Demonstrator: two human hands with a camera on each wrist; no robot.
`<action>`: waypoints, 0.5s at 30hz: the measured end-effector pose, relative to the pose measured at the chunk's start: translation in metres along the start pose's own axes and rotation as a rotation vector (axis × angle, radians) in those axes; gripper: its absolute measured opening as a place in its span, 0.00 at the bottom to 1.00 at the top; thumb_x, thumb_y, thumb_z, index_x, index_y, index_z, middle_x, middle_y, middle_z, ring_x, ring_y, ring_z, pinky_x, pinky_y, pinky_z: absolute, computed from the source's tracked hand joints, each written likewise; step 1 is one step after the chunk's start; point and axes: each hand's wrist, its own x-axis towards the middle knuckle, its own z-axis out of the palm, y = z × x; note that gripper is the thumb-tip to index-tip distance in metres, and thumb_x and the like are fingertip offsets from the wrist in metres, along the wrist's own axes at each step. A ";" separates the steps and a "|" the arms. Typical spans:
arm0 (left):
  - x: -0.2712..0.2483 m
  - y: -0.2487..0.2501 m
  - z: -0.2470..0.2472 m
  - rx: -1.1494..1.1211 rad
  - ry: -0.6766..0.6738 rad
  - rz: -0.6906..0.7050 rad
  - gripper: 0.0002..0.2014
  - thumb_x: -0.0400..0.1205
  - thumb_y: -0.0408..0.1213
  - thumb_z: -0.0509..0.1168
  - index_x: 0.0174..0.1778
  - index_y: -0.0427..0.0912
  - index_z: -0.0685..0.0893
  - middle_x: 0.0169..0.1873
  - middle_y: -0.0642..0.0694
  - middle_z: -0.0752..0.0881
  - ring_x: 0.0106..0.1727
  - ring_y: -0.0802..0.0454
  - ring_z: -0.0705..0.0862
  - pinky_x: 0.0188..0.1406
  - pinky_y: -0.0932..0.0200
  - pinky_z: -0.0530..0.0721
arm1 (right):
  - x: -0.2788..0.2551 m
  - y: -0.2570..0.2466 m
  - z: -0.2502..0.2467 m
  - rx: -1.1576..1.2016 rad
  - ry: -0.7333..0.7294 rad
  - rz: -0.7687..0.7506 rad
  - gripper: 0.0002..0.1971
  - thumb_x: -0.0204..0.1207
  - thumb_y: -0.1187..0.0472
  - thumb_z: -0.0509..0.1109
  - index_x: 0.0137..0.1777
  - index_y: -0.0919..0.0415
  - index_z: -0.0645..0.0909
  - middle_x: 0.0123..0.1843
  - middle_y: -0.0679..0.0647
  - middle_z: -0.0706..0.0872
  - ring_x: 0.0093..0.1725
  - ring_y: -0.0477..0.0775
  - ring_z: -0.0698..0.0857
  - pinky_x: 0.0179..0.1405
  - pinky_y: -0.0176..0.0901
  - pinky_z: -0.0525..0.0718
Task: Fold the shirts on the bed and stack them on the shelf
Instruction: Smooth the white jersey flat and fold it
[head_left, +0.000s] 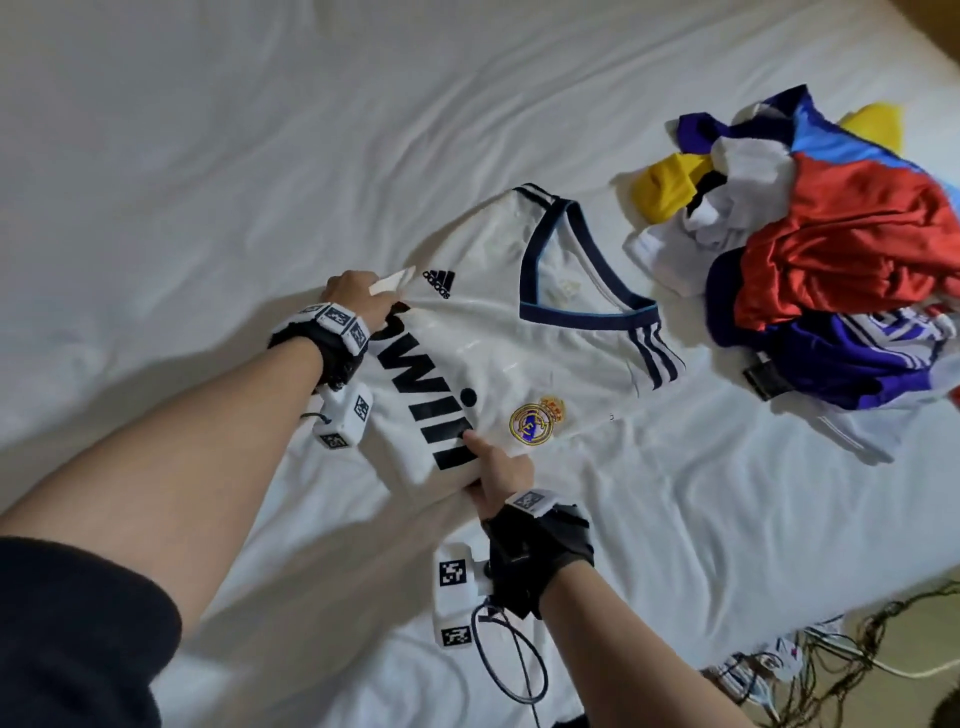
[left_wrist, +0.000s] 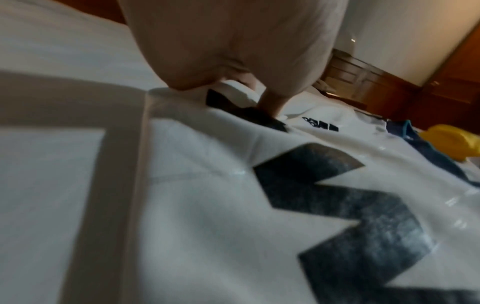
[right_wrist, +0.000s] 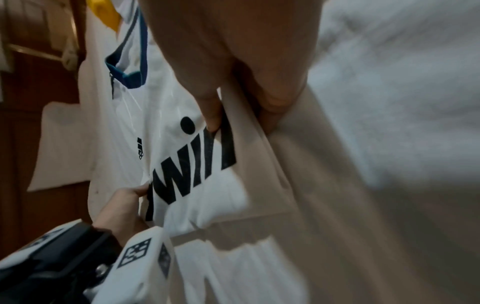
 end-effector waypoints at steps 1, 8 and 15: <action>-0.007 -0.013 0.000 -0.020 0.022 -0.029 0.14 0.82 0.46 0.65 0.42 0.37 0.85 0.41 0.33 0.87 0.46 0.34 0.84 0.40 0.55 0.73 | 0.004 0.002 -0.001 -0.057 -0.001 -0.017 0.19 0.54 0.62 0.85 0.43 0.68 0.84 0.42 0.65 0.90 0.43 0.67 0.90 0.47 0.68 0.89; -0.127 -0.113 0.029 -0.394 0.151 -0.533 0.18 0.82 0.44 0.65 0.64 0.38 0.86 0.52 0.32 0.88 0.51 0.36 0.85 0.48 0.55 0.80 | 0.001 -0.027 -0.019 -0.581 -0.127 -0.083 0.25 0.49 0.60 0.81 0.48 0.66 0.81 0.51 0.65 0.89 0.51 0.63 0.89 0.53 0.60 0.88; -0.234 -0.116 0.087 -0.689 0.108 -0.443 0.18 0.83 0.48 0.66 0.36 0.36 0.84 0.31 0.41 0.85 0.36 0.44 0.81 0.35 0.55 0.75 | -0.014 -0.064 -0.082 -0.922 -0.013 -0.251 0.09 0.60 0.56 0.73 0.36 0.61 0.87 0.42 0.60 0.91 0.46 0.62 0.88 0.50 0.53 0.86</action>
